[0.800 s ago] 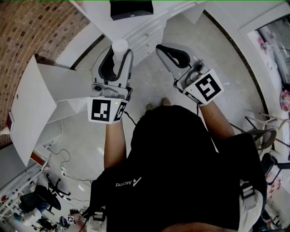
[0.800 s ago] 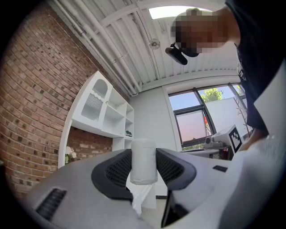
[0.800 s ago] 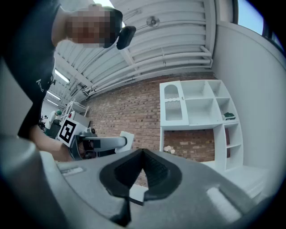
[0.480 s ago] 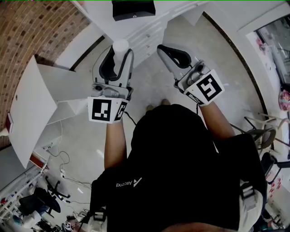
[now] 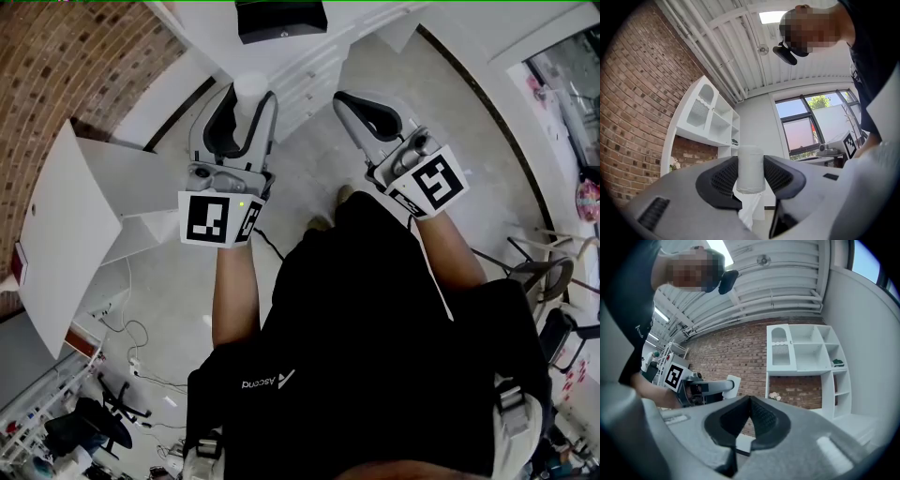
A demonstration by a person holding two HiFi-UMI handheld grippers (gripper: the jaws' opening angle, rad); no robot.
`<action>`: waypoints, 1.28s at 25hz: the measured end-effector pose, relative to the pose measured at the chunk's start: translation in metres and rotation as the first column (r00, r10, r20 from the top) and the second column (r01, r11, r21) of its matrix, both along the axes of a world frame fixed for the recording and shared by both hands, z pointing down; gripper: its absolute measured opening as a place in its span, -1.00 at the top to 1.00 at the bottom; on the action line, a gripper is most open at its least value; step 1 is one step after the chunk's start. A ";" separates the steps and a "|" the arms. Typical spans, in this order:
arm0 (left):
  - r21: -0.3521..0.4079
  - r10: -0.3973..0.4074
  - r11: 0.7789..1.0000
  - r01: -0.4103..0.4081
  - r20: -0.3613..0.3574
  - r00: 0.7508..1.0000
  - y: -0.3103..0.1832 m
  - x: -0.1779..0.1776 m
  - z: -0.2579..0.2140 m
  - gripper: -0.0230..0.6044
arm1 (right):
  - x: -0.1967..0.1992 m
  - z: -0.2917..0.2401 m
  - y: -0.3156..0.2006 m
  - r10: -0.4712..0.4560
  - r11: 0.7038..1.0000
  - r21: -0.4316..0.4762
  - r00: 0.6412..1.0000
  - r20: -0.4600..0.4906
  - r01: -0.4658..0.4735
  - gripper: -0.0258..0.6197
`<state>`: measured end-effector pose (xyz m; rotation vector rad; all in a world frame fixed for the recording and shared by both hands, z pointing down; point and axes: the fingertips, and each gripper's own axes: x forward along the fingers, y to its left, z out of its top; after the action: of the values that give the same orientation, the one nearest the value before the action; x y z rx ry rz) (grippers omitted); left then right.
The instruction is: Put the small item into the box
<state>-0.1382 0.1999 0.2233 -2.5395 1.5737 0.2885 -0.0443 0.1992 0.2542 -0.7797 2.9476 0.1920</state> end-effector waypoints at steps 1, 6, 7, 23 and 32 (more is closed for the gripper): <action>-0.002 0.002 1.000 -0.002 0.002 1.000 -0.003 -0.001 0.001 0.39 | 0.000 0.001 -0.004 0.006 1.000 -0.002 1.000 0.001 -0.006 0.92; -0.013 0.002 1.000 -0.002 0.003 1.000 -0.031 -0.009 0.005 0.39 | -0.005 0.003 -0.031 0.014 1.000 -0.001 1.000 0.008 -0.014 0.92; -0.016 0.003 1.000 -0.003 0.004 1.000 -0.039 -0.010 0.006 0.39 | -0.007 0.004 -0.039 0.013 1.000 0.001 1.000 0.009 -0.013 0.92; -0.142 -0.007 0.990 0.016 0.065 0.998 -0.245 -0.003 0.050 0.39 | 0.005 0.021 -0.250 -0.003 1.000 0.009 1.000 -0.010 0.003 0.92; -0.318 -0.016 0.946 0.065 0.153 0.988 -0.358 0.006 0.116 0.39 | 0.006 0.044 -0.351 -0.073 0.995 -0.077 0.997 -0.022 0.071 0.92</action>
<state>-0.1323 -0.1580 0.3395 -2.6806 1.7348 -0.1774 -0.0379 -0.1516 0.2979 -0.6834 3.0162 0.0851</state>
